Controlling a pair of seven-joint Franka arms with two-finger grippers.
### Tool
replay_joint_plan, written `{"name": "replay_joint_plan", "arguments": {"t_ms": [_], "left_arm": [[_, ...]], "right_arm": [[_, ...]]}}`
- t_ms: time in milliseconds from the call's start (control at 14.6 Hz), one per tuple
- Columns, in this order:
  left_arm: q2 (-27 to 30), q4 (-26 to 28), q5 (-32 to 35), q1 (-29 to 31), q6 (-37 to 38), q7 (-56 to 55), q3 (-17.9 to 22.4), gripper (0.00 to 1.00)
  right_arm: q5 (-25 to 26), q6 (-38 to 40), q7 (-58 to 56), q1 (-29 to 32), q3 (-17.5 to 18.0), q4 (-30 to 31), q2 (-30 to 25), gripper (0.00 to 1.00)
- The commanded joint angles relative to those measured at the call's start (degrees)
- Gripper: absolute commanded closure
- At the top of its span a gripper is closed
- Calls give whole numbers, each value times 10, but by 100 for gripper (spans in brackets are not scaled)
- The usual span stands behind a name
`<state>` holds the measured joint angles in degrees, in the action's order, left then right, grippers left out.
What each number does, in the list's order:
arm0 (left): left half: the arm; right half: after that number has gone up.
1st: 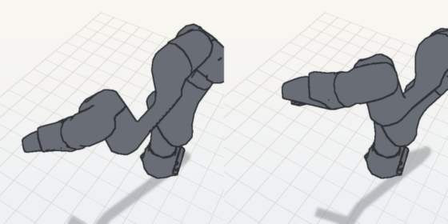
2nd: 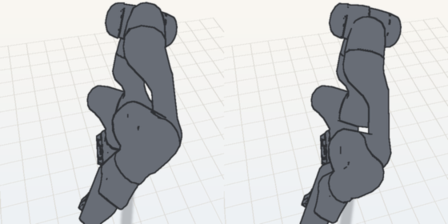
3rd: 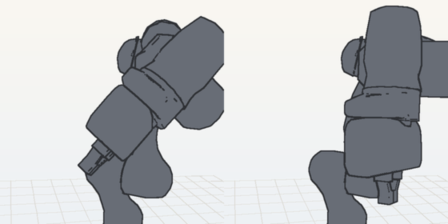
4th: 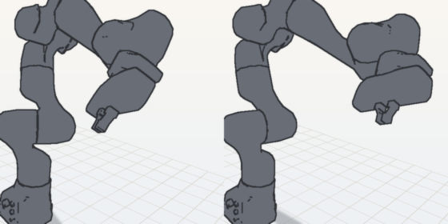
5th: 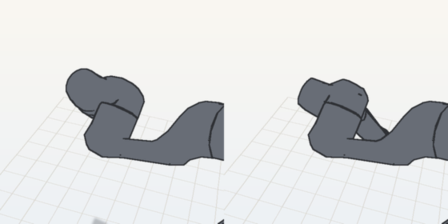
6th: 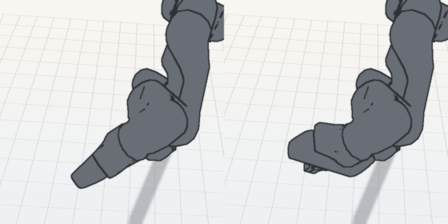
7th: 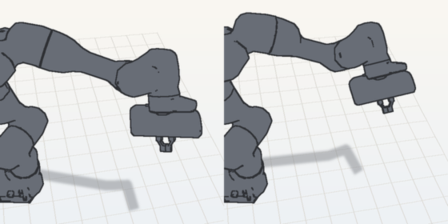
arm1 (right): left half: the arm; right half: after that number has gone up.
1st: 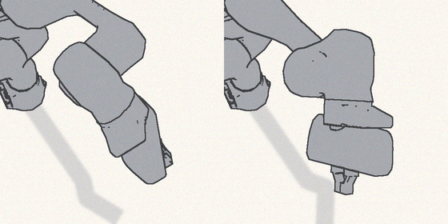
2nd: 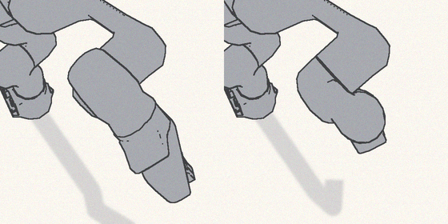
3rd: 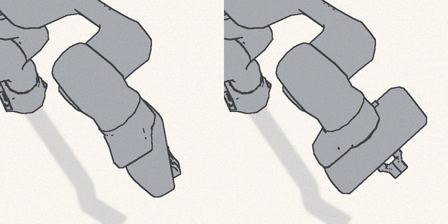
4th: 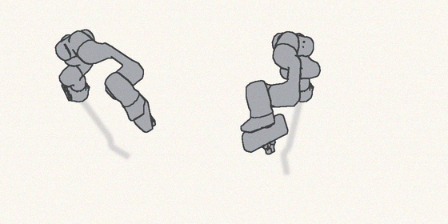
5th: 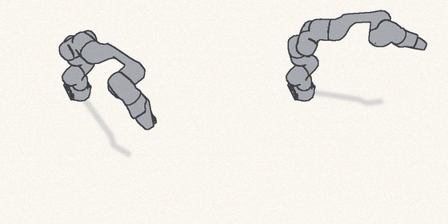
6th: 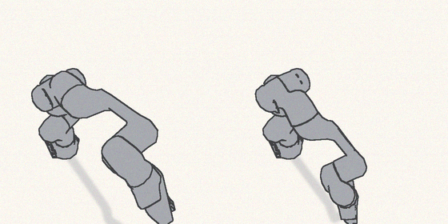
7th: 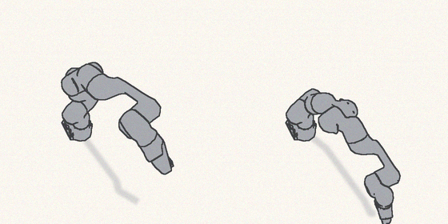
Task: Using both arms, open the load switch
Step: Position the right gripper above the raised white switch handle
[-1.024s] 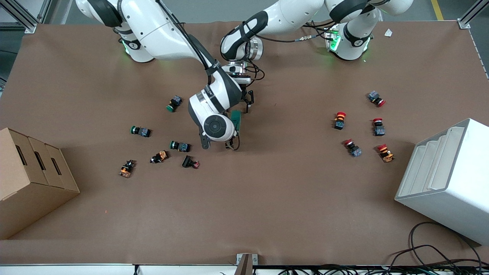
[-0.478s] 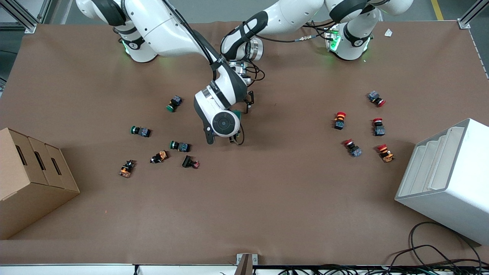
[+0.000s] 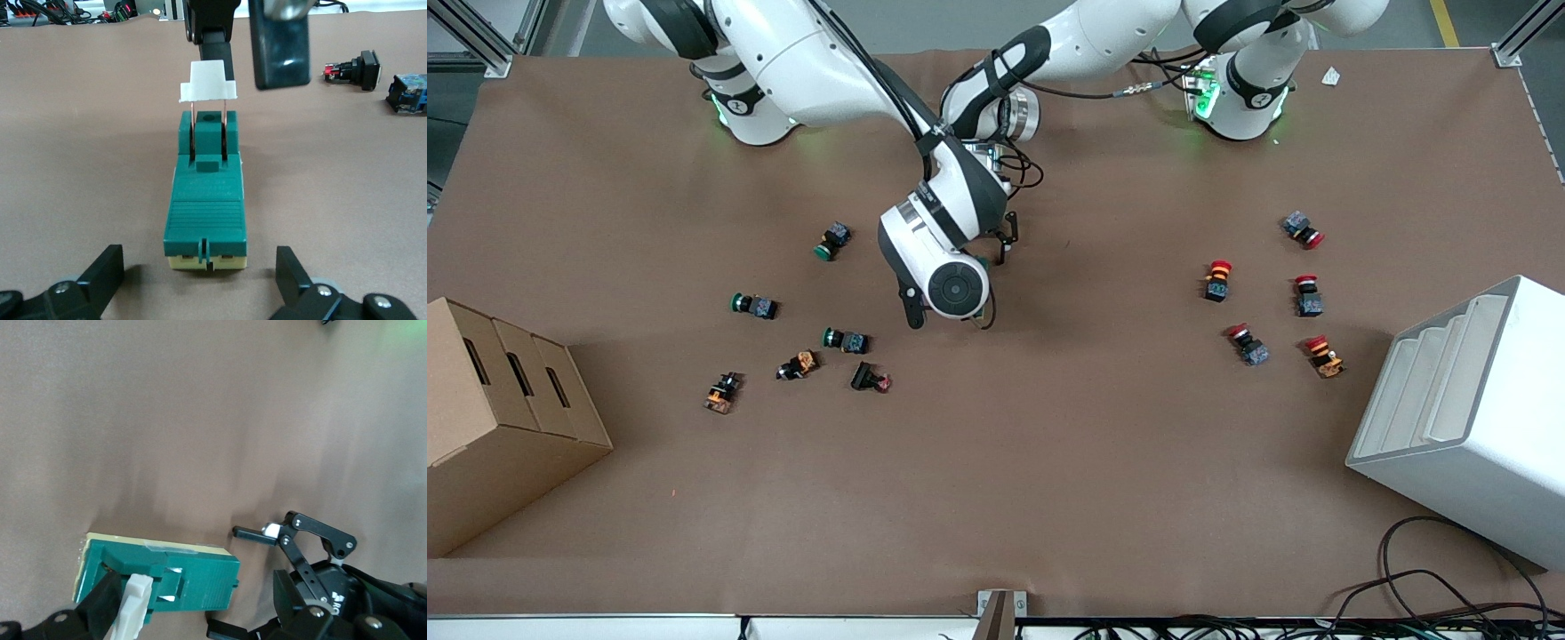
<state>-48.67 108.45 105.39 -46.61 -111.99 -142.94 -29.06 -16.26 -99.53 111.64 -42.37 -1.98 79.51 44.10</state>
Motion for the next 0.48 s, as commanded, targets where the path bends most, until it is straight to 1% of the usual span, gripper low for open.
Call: {"name": "replay_joint_plan", "arguments": {"t_ms": [0, 410], "left_arm": [[-6, 5, 6, -1, 2, -2, 10, 0], [-5, 5, 6, -1, 2, -1, 10, 0]], "right_arm": [[-37, 21, 0, 4, 1, 5, -11, 0], [-41, 29, 1, -3, 1, 5, -16, 0]]}}
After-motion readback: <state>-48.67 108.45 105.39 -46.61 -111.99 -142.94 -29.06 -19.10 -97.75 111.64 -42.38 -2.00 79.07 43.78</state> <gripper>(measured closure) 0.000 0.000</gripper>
